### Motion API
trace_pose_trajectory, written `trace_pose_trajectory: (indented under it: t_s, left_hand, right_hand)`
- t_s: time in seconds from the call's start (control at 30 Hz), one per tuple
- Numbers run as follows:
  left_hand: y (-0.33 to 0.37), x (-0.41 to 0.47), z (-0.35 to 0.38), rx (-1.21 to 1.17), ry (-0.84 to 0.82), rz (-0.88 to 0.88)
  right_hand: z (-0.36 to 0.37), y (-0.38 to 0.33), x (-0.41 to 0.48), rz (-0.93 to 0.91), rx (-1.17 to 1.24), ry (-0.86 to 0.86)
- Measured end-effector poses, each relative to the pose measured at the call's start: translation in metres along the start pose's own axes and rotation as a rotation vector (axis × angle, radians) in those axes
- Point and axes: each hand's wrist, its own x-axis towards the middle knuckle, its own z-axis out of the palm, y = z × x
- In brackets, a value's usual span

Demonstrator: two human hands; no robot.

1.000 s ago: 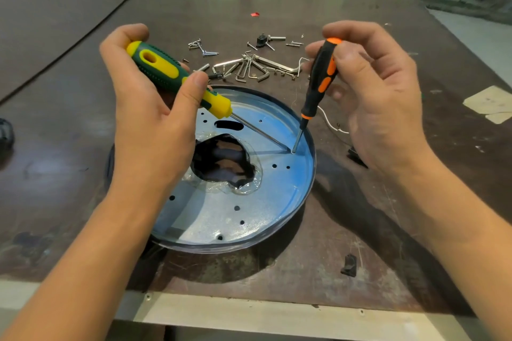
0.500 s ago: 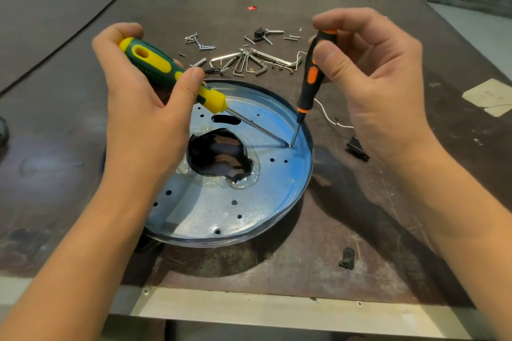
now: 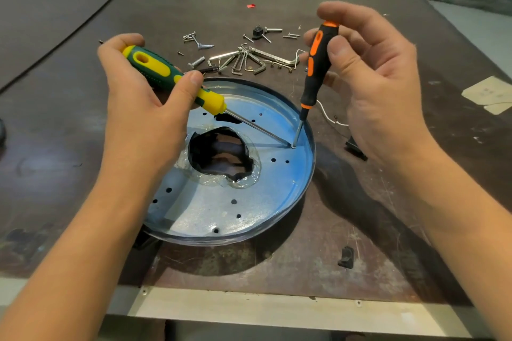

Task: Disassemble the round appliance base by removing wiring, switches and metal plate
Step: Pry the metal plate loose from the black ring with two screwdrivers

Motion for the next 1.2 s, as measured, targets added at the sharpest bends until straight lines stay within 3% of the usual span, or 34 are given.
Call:
trace_pose_trajectory:
  t_s: [0.13, 0.33, 0.57, 0.73, 0.93, 1.1, 1.2]
  left_hand:
    - [-0.001, 0.001, 0.001, -0.011, 0.003, -0.002]
    - [-0.001, 0.001, 0.002, -0.032, 0.005, 0.007]
    - [-0.002, 0.001, 0.0, -0.05, -0.01, 0.006]
    - [-0.004, 0.002, 0.0, -0.051, 0.0, -0.002]
    - [-0.004, 0.002, 0.0, -0.028, 0.0, 0.021]
    - [-0.003, 0.002, 0.001, -0.052, -0.001, 0.015]
    - [-0.002, 0.001, 0.001, -0.064, -0.004, 0.011]
  right_hand:
    - [0.002, 0.002, -0.002, 0.049, 0.076, 0.006]
    - [0.005, -0.004, -0.002, -0.073, -0.023, 0.015]
    - [0.003, -0.008, -0.001, 0.047, 0.085, -0.055]
    - [0.004, -0.007, 0.0, -0.065, -0.011, -0.034]
    - [0.003, -0.002, -0.001, 0.008, 0.07, -0.047]
    - [0.009, -0.003, 0.0, -0.096, 0.031, -0.029]
    - [0.006, -0.004, 0.0, -0.031, 0.086, -0.066]
